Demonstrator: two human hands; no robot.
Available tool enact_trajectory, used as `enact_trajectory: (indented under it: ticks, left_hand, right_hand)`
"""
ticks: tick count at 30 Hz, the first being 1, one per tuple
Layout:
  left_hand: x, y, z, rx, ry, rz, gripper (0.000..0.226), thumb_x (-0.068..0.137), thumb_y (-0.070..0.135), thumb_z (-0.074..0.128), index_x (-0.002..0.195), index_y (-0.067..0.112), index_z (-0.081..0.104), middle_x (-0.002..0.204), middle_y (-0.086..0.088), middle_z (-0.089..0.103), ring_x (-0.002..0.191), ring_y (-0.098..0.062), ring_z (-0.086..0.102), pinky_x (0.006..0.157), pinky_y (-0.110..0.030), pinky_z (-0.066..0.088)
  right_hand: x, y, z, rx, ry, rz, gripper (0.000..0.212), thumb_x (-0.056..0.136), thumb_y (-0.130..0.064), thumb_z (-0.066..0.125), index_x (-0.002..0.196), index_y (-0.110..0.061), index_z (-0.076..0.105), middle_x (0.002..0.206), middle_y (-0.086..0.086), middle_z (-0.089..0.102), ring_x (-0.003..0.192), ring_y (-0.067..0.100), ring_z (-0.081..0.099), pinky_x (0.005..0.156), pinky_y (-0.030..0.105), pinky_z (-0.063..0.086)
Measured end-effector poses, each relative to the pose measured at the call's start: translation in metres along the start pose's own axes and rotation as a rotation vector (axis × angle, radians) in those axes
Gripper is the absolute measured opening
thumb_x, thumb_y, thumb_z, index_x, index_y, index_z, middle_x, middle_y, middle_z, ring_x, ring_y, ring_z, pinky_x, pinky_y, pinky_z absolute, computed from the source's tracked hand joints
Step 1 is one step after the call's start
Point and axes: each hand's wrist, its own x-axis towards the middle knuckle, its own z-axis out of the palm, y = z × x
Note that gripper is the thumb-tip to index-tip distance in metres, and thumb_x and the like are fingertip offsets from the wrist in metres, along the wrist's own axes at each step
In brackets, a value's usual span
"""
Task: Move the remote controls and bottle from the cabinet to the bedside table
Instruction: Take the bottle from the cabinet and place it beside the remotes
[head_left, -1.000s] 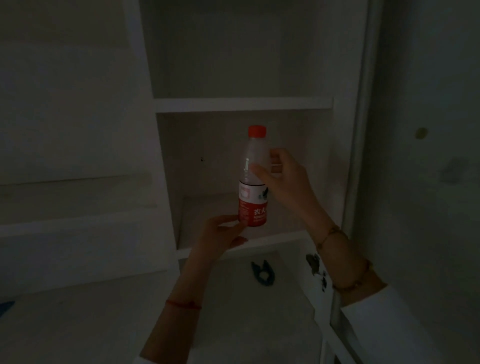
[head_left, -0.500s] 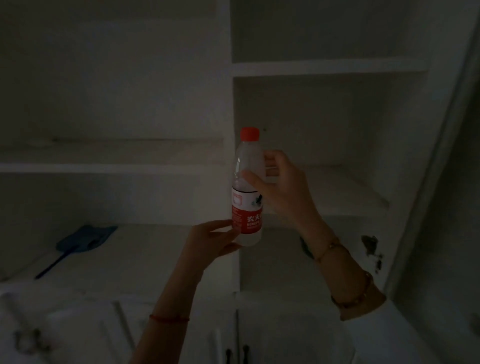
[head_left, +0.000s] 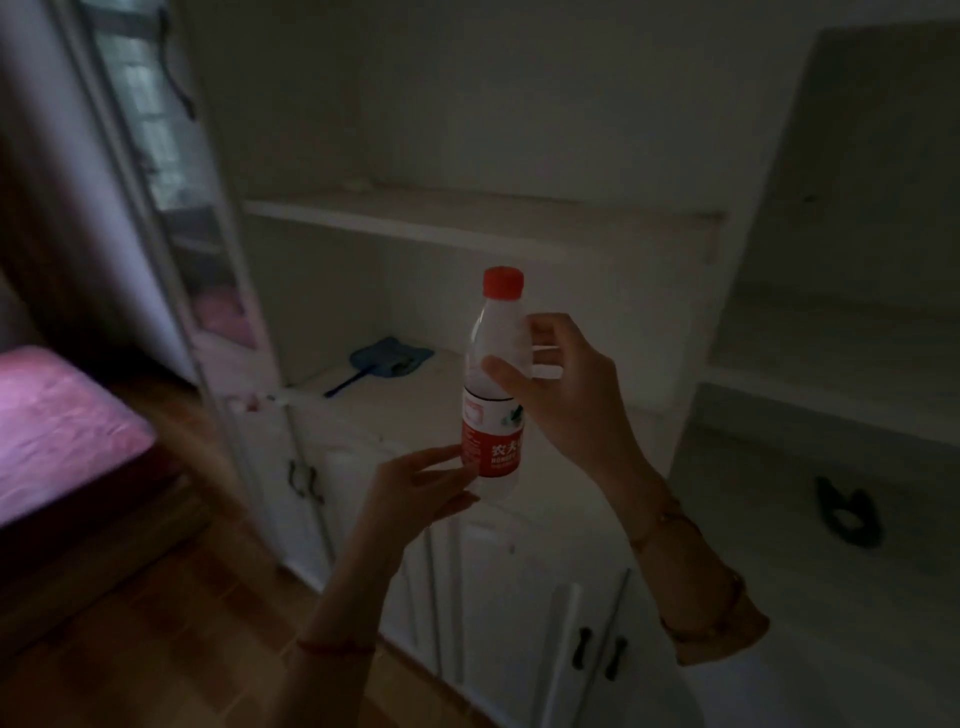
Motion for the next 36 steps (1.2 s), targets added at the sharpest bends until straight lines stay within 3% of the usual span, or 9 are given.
enact_trajectory:
  ticks: [9,18,25,28,31,34,36]
  left_hand:
    - [-0.028,-0.030,-0.134,-0.117,0.271,-0.010,0.040,0.081,0.005,0.071,0.120,0.004,0.062,0.093,-0.014,0.075,0.082,-0.024,0.073,0.070,-0.025,0.061]
    - [-0.067,-0.064,-0.288,-0.119,0.519,-0.017,0.042,0.080,0.011,0.073,0.120,0.007,0.063,0.102,-0.010,0.074,0.089,-0.021,0.073,0.077,-0.028,0.060]
    - [-0.107,-0.089,-0.382,-0.151,0.692,-0.062,0.048,0.076,0.018,0.074,0.122,0.011,0.063,0.102,-0.006,0.073,0.092,-0.019,0.072,0.081,-0.030,0.058]
    - [-0.124,-0.100,-0.416,-0.190,0.759,-0.086,0.056,0.070,0.023,0.076,0.124,0.011,0.063,0.106,-0.009,0.073,0.094,-0.020,0.072,0.083,-0.031,0.057]
    - [-0.138,-0.106,-0.446,-0.234,0.836,-0.099,0.047,0.077,0.013,0.073,0.123,0.009,0.062,0.106,-0.013,0.071,0.095,-0.024,0.071,0.081,-0.030,0.059]
    - [-0.151,-0.111,-0.477,-0.275,0.926,-0.095,0.046,0.079,0.008,0.072,0.123,0.007,0.060,0.104,-0.013,0.071,0.094,-0.024,0.071,0.074,-0.024,0.060]
    - [-0.157,-0.116,-0.500,-0.276,0.981,-0.105,0.048,0.079,0.012,0.073,0.124,0.008,0.059,0.106,-0.011,0.070,0.095,-0.022,0.071,0.073,-0.023,0.059]
  right_hand:
    - [-0.005,-0.026,0.146,0.173,-0.257,-0.007,0.053,0.077,-0.035,0.074,0.120,-0.014,0.053,0.115,-0.003,0.063,0.092,-0.005,0.059,0.066,0.001,0.046]
    - [-0.028,-0.073,0.317,0.298,-0.491,0.002,0.053,0.077,-0.035,0.075,0.120,-0.015,0.053,0.116,-0.004,0.064,0.094,-0.008,0.059,0.069,0.004,0.049]
    - [-0.055,-0.114,0.425,0.339,-0.655,-0.058,0.049,0.074,-0.041,0.074,0.114,-0.023,0.052,0.106,-0.016,0.061,0.084,-0.017,0.058,0.068,0.005,0.050]
    - [-0.066,-0.128,0.468,0.362,-0.732,-0.082,0.055,0.072,-0.046,0.074,0.117,-0.022,0.052,0.113,-0.010,0.064,0.091,-0.007,0.063,0.072,0.013,0.054]
    - [-0.076,-0.143,0.510,0.389,-0.827,-0.109,0.057,0.073,-0.046,0.074,0.120,-0.022,0.051,0.115,-0.008,0.066,0.094,0.000,0.065,0.074,0.018,0.057]
    - [-0.086,-0.161,0.553,0.420,-0.891,-0.151,0.054,0.073,-0.043,0.075,0.116,-0.021,0.052,0.107,-0.013,0.063,0.087,-0.010,0.062,0.067,0.008,0.053]
    - [-0.091,-0.172,0.583,0.452,-0.949,-0.166,0.053,0.074,-0.041,0.076,0.117,-0.021,0.053,0.107,-0.012,0.063,0.088,-0.008,0.062,0.065,0.006,0.050]
